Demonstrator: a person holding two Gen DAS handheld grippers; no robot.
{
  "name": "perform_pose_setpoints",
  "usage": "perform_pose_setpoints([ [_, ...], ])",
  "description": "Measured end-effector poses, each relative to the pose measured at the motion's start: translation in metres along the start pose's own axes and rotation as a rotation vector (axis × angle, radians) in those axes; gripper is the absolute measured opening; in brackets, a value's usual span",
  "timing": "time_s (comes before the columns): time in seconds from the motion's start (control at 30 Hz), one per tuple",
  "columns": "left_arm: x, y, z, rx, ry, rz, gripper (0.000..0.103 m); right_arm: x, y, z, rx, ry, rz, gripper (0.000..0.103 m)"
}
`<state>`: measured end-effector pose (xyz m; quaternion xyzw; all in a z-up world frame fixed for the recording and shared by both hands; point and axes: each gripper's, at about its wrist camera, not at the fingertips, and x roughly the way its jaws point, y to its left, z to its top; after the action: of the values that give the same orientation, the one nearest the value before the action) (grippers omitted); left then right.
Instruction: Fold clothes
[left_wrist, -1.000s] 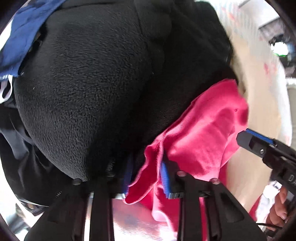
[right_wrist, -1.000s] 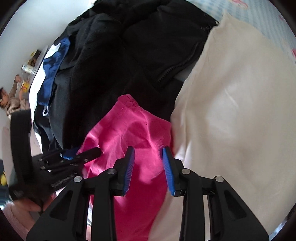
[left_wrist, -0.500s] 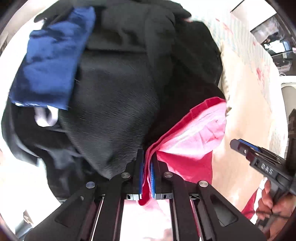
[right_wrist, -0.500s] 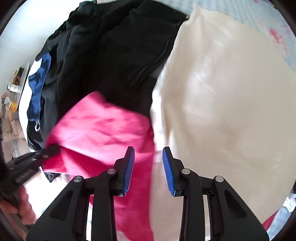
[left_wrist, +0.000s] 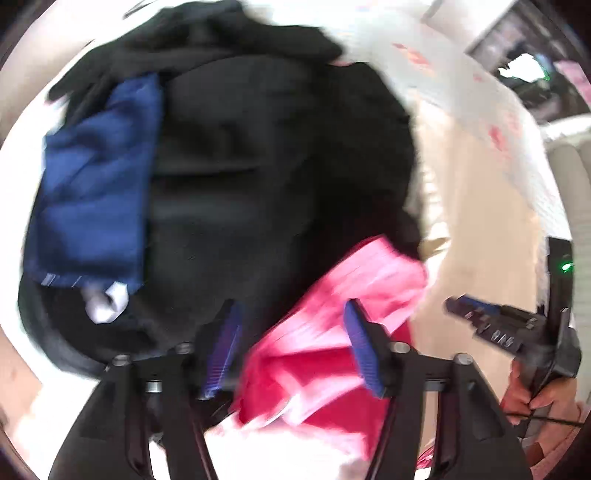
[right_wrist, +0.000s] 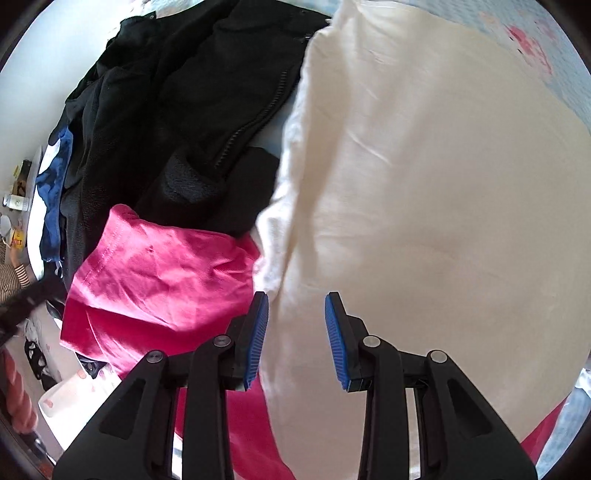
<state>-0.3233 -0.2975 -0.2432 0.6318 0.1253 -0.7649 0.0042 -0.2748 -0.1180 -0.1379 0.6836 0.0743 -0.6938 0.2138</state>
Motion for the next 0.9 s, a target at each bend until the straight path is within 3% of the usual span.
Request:
perform_pose_setpoints([
  [0.1, 0.025, -0.022, 0.016, 0.061, 0.034, 0.017, 0.051, -0.003, -0.016, -0.006, 0.022, 0.000, 0.012, 0.032],
  [0.17, 0.042, -0.037, 0.026, 0.101, 0.056, 0.028, 0.051, -0.004, -0.031, -0.010, 0.041, 0.002, 0.022, 0.032],
  [0.23, 0.059, -0.052, 0.036, 0.141, 0.078, 0.039, 0.060, -0.006, -0.046, -0.015, 0.060, 0.005, 0.033, 0.032],
  [0.37, 0.092, -0.081, 0.057, 0.222, 0.123, 0.061, 0.063, -0.007, -0.062, -0.019, 0.078, 0.005, 0.056, 0.032],
  [0.4, 0.100, -0.089, 0.062, 0.242, 0.134, 0.067, 0.051, -0.007, -0.061, -0.017, 0.074, 0.002, 0.063, 0.032],
  [0.43, 0.109, -0.096, 0.067, 0.263, 0.146, 0.073, 0.019, -0.006, -0.060, -0.016, 0.070, 0.000, 0.070, 0.032],
  [0.5, 0.112, -0.105, 0.074, 0.293, 0.135, 0.073, 0.010, -0.006, -0.057, -0.013, 0.063, -0.004, 0.084, 0.032],
  [0.67, 0.061, -0.084, 0.075, 0.197, 0.028, 0.049, 0.007, -0.004, -0.050, -0.007, 0.044, -0.015, 0.118, 0.032],
  [0.77, 0.054, -0.060, 0.074, 0.108, 0.035, 0.010, 0.007, -0.002, -0.045, -0.001, 0.032, -0.022, 0.133, 0.032],
  [0.87, 0.081, -0.053, 0.078, 0.099, 0.076, 0.030, 0.010, 0.018, -0.036, 0.011, 0.034, 0.007, 0.121, 0.032],
  [0.9, 0.091, -0.050, 0.084, 0.070, 0.091, 0.035, 0.015, 0.028, -0.033, 0.014, 0.032, 0.030, 0.120, 0.032],
])
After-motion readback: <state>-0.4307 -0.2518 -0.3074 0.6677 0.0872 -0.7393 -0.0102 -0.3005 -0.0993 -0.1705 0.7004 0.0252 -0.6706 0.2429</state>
